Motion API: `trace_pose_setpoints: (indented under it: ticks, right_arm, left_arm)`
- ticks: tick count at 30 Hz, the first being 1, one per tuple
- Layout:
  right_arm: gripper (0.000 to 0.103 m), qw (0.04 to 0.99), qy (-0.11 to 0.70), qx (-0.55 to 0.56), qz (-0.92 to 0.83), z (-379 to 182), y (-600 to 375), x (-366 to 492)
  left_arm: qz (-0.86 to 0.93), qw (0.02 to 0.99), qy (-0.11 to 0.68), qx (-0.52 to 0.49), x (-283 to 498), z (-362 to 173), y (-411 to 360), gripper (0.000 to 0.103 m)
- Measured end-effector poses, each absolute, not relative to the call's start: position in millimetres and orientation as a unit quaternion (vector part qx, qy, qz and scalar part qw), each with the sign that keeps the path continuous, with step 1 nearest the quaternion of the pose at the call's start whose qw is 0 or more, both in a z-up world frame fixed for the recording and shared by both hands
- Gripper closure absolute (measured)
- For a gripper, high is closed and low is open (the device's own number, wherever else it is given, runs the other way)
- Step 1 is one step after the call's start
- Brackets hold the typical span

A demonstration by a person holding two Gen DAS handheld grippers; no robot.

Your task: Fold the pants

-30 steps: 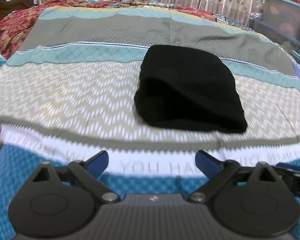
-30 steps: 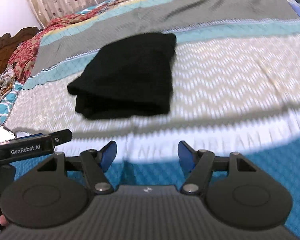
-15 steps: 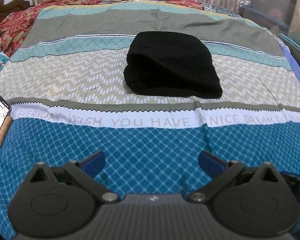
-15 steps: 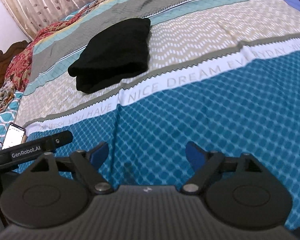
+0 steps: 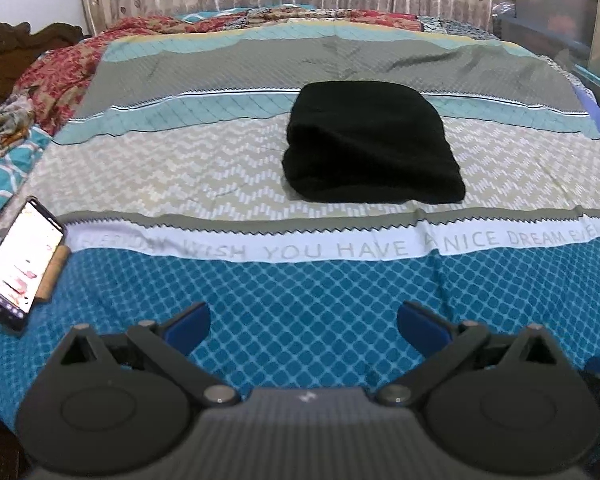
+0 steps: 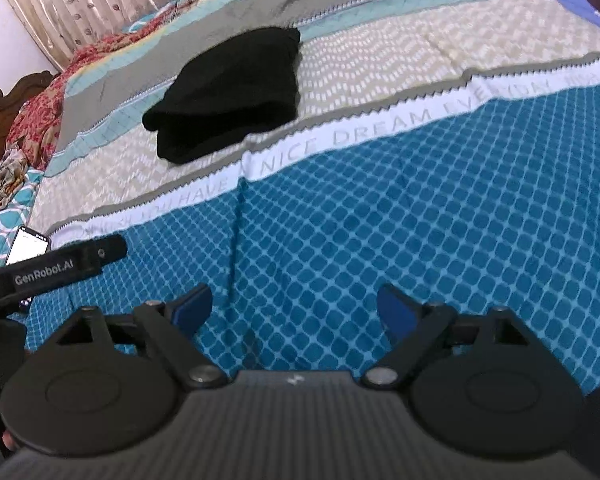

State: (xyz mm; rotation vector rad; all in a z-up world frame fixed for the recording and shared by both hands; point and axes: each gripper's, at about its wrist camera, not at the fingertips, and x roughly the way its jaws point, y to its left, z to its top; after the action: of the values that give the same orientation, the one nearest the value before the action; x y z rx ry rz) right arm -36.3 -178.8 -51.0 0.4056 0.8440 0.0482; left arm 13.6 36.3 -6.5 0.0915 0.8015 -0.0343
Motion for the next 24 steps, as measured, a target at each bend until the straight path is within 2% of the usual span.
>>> trace_pose_setpoints:
  ticks: [9,15,18,24]
  right_arm:
    - [0.011,0.909,0.379,0.174,0.016,1.0,-181.4,-26.6]
    - [0.011,0.910,0.356,0.209,0.046,24.3,-185.0,-31.6]
    - [0.011,0.909,0.335,0.241,0.061,28.0,-187.8,-35.9]
    - [0.011,0.924,0.313,0.213,0.056,27.2,-182.7,-41.7]
  left_arm:
    - [0.024,0.943,0.324,0.078,9.5,25.3,40.7,0.000]
    - [0.049,0.950,0.282,0.122,5.3,42.7,33.6,0.000]
    - [0.045,0.951,0.281,0.123,5.2,46.4,35.2,0.000]
    - [0.053,0.947,0.291,0.124,8.1,49.5,36.4,0.000]
